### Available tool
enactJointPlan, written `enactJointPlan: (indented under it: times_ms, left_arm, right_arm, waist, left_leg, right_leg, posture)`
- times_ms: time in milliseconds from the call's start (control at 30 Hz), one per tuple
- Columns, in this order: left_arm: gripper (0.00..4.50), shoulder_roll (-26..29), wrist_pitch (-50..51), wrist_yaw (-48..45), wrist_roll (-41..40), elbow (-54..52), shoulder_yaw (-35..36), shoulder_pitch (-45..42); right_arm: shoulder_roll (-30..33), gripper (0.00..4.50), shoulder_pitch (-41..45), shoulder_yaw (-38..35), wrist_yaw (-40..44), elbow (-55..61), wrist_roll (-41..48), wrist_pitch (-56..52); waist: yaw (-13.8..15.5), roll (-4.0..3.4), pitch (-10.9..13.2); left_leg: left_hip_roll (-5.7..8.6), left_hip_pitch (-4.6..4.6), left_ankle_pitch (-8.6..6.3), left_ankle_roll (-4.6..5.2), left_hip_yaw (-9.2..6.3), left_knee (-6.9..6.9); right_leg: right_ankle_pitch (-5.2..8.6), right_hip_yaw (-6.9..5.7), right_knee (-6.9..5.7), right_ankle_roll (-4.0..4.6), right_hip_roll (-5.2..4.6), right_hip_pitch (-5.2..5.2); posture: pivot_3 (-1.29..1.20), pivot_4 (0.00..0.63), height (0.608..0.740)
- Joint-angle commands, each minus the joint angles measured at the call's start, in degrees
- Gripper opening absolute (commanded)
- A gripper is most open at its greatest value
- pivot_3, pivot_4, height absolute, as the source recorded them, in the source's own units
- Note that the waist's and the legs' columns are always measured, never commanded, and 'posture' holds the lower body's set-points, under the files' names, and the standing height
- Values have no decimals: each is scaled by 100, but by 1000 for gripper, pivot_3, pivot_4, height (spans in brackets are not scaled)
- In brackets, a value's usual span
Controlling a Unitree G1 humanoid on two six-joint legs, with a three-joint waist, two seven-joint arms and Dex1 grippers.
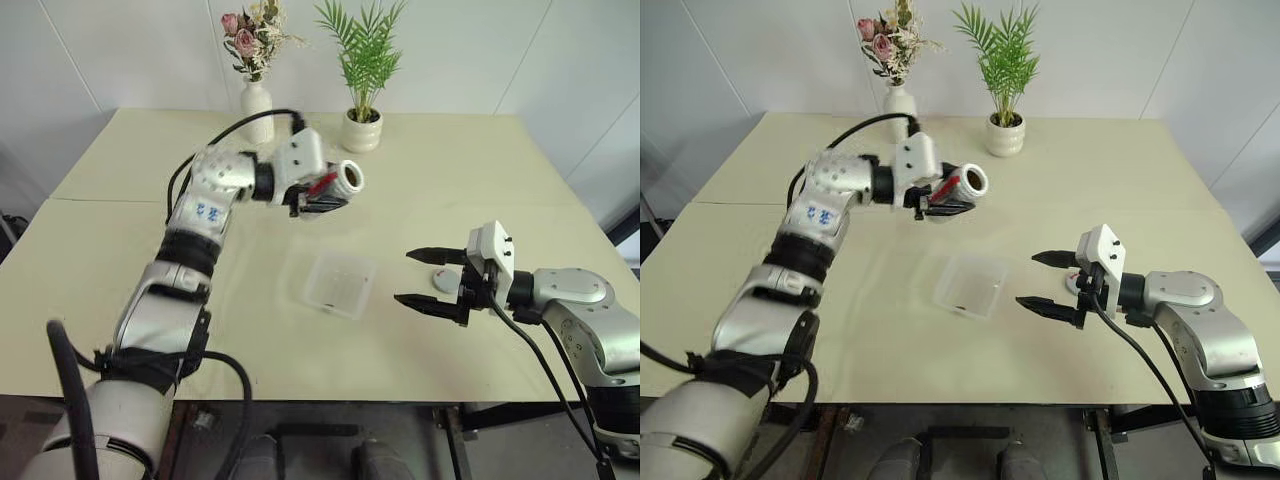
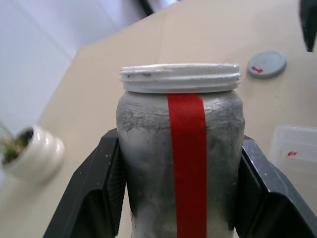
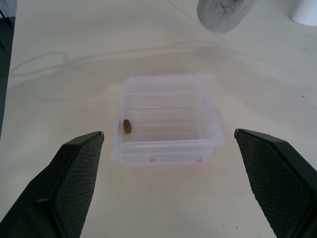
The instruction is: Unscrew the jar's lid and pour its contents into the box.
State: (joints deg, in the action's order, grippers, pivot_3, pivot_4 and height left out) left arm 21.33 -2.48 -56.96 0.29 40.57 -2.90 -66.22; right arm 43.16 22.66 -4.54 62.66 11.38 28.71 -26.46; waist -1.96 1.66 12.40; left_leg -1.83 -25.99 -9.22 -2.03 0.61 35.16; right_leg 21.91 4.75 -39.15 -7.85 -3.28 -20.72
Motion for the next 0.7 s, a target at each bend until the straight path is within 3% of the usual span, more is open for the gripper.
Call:
enactJointPlan:
  times_ms: [33,167,367,700]
  left_arm:
    - [2396,72,489,674,-625,-871,714,475]
    - [2396,26,739,1829,-1003,-1175,1544,1241]
    - [2396,-122,814,3287,-1240,-1402,2250,1907]
    - [2396,-358,-229,3627,-1411,-1381,2373,2683]
  right_arm:
    - [67,4457,104,-9,72,121,87,-6]
    - [34,4457,236,72,105,36,52,10]
    - [-48,4457,388,193,98,-4,61,25]
    - [-207,4457,550,312,49,-54,33,32]
  waist:
    - [12,0,0]
    - [8,0,0]
    - [28,2,0]
    - [36,4,-1]
  left_leg:
    - [0,4,1,0,-2,2]
    - [2,17,6,1,-7,6]
    - [2,61,6,-1,-1,-5]
    - [4,60,2,-2,-2,-19]
  right_leg:
    - [0,-1,-3,0,0,4]
    - [-2,-5,-15,2,-3,12]
    - [-3,-3,-11,4,-7,47]
    - [-9,-16,34,3,-12,64]
  posture:
    - [0,150,740]
    - [0,150,740]
    - [0,150,740]
    - [0,150,740]
